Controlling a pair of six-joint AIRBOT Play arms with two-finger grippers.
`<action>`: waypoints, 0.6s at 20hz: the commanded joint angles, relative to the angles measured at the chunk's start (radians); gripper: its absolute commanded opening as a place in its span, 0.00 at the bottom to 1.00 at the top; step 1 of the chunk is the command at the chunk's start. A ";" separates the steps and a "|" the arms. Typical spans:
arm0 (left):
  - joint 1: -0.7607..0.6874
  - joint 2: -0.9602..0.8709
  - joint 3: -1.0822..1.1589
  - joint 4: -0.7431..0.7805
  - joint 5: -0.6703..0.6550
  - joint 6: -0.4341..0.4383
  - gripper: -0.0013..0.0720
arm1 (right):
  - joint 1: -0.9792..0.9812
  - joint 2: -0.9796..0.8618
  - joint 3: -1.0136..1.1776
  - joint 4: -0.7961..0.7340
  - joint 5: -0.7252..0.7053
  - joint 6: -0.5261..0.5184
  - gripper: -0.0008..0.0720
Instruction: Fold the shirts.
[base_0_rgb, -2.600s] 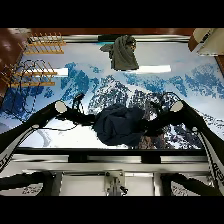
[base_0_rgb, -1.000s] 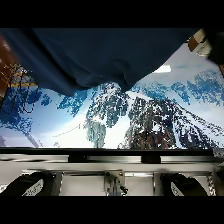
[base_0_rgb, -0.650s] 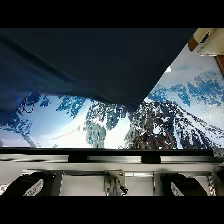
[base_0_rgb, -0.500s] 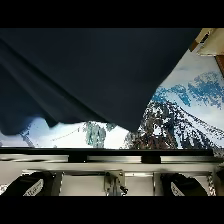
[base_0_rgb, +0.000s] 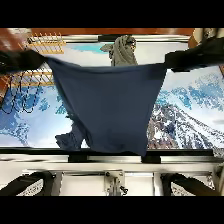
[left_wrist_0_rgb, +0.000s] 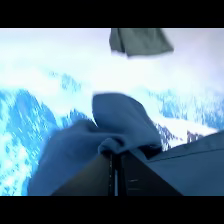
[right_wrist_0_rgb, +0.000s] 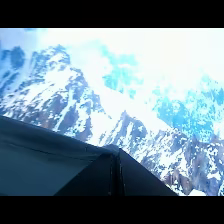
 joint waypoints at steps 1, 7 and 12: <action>-0.033 -0.143 -0.100 -0.080 0.017 -0.001 0.06 | 0.000 -0.168 0.001 -0.065 -0.089 0.161 0.10; -0.122 -0.340 -0.099 -0.119 -0.065 -0.011 0.16 | 0.000 -0.334 0.002 0.198 -0.070 0.222 0.34; -0.005 -0.346 0.090 0.217 -0.552 -0.012 0.98 | -0.059 -0.227 0.002 -0.030 0.140 0.098 0.71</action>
